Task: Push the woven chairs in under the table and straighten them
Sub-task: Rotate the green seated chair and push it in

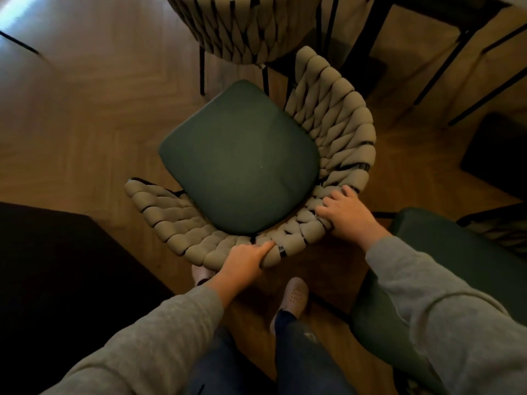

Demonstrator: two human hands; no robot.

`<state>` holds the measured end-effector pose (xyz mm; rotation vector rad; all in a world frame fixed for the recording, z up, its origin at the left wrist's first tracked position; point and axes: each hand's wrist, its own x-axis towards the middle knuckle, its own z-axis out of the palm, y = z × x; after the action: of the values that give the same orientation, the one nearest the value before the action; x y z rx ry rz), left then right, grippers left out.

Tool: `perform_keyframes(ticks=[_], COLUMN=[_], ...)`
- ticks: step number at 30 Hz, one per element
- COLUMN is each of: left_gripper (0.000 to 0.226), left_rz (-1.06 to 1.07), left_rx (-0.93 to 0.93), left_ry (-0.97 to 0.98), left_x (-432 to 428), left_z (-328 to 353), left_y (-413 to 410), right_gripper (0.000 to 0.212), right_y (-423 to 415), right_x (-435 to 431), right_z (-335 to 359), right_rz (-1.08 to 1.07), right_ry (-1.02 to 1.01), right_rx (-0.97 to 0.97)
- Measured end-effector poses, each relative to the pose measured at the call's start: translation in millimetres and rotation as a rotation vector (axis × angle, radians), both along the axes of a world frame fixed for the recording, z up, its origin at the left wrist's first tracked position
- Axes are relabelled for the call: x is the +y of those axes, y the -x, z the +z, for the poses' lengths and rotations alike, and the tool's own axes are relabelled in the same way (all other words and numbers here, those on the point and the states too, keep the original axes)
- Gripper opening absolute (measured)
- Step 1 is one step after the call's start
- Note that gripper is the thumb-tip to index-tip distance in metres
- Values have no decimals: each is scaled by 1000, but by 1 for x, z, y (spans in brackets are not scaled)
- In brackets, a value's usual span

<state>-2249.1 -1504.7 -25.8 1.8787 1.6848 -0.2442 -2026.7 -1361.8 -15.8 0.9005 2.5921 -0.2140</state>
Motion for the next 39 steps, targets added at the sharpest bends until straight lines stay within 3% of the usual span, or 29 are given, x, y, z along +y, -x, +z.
perform_keyframes(ticks=[5, 10, 14, 20, 23, 27, 39], left_gripper=[57, 57, 59, 62, 66, 62, 56], left_rz=[-95, -174, -217, -362, -446, -505, -707], left_rx=[51, 79, 105, 137, 111, 163, 181], left_ry=[35, 56, 51, 115, 47, 135, 98], left_x=[-32, -49, -49, -60, -59, -42, 37], left_z=[-1, -4, -5, -5, -11, -9, -2], left_y=[23, 38, 42, 73, 90, 104, 128], right_gripper=[37, 63, 38, 27, 28, 29, 31], right_y=[4, -2, 6, 12, 13, 16, 33], right_x=[-34, -17, -27, -80, -100, -116, -118], right_z=[8, 8, 9, 8, 8, 4, -3], right_rz=[91, 181, 82, -28, -88, -165, -369], right_ry=[106, 187, 189, 220, 254, 273, 285], right_rx=[-31, -202, -237, -199, -164, -98, -12])
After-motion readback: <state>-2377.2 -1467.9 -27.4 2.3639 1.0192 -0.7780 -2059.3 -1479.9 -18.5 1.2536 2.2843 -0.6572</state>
